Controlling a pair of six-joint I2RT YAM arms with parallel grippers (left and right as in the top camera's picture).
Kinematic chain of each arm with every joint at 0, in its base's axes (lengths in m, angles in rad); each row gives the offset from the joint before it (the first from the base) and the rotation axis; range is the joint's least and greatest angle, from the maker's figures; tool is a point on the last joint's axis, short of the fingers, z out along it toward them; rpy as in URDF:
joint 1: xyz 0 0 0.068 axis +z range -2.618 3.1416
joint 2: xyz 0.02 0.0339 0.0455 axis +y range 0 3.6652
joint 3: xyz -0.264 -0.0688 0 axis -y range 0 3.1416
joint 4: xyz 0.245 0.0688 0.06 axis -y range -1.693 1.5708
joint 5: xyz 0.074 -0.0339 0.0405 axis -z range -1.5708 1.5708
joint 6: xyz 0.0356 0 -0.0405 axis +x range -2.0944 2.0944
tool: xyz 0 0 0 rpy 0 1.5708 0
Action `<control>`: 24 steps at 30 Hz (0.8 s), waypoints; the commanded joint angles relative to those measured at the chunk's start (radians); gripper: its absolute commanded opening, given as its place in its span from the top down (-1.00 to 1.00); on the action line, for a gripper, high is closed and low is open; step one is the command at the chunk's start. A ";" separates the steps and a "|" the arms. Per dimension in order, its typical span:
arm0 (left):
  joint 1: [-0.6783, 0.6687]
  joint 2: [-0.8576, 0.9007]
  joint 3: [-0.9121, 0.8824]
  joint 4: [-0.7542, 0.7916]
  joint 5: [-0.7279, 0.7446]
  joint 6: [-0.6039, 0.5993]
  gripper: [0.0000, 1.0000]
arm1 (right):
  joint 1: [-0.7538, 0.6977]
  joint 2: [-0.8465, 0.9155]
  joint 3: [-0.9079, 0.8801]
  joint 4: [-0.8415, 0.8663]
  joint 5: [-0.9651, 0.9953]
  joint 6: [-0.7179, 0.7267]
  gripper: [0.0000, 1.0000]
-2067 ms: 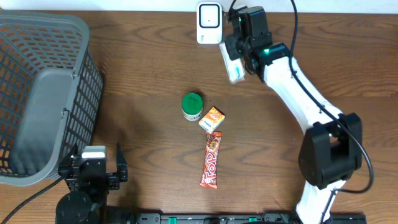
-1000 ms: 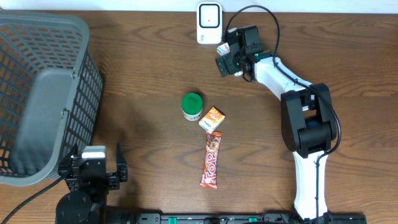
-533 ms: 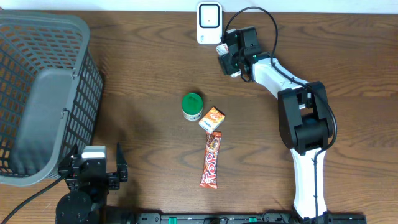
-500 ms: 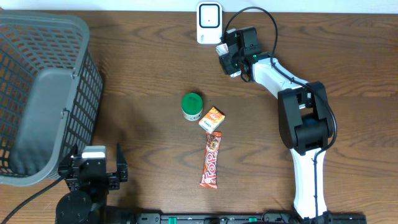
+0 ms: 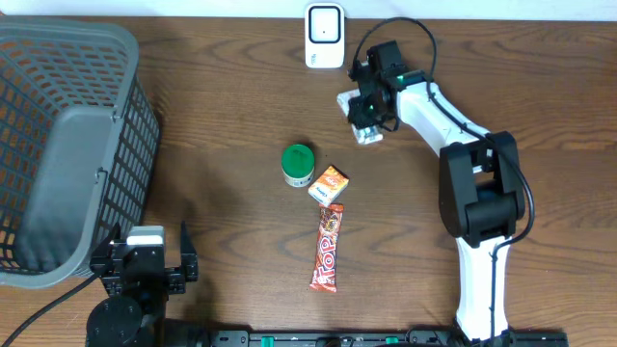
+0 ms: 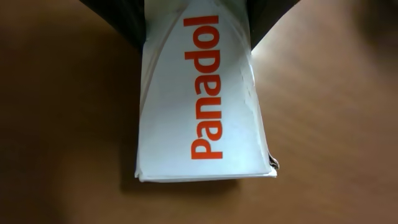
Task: Scan the item barcode
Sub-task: 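Lower the Panadol box back onto the table beside the orange box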
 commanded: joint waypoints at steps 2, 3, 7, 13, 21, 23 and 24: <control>0.004 -0.005 -0.002 0.003 0.006 -0.009 -0.84 | 0.004 -0.055 -0.023 -0.102 -0.302 0.049 0.50; 0.004 -0.005 -0.002 0.003 0.006 -0.009 -0.84 | 0.004 -0.068 -0.023 -0.126 -0.331 0.049 0.51; 0.004 -0.005 -0.002 0.003 0.006 -0.009 -0.84 | 0.004 -0.119 -0.023 -0.209 -0.401 0.016 0.52; 0.004 -0.005 -0.002 0.003 0.006 -0.009 -0.84 | 0.005 -0.160 -0.023 -0.366 -0.403 -0.117 0.55; 0.004 -0.005 -0.002 0.003 0.006 -0.009 -0.84 | 0.035 -0.160 -0.081 -0.396 0.063 -0.012 0.77; 0.004 -0.005 -0.002 0.003 0.006 -0.009 -0.84 | 0.047 -0.160 -0.106 -0.376 0.072 0.013 0.78; 0.004 -0.005 -0.002 0.003 0.006 -0.009 -0.84 | 0.054 -0.160 -0.120 -0.365 0.074 0.031 0.72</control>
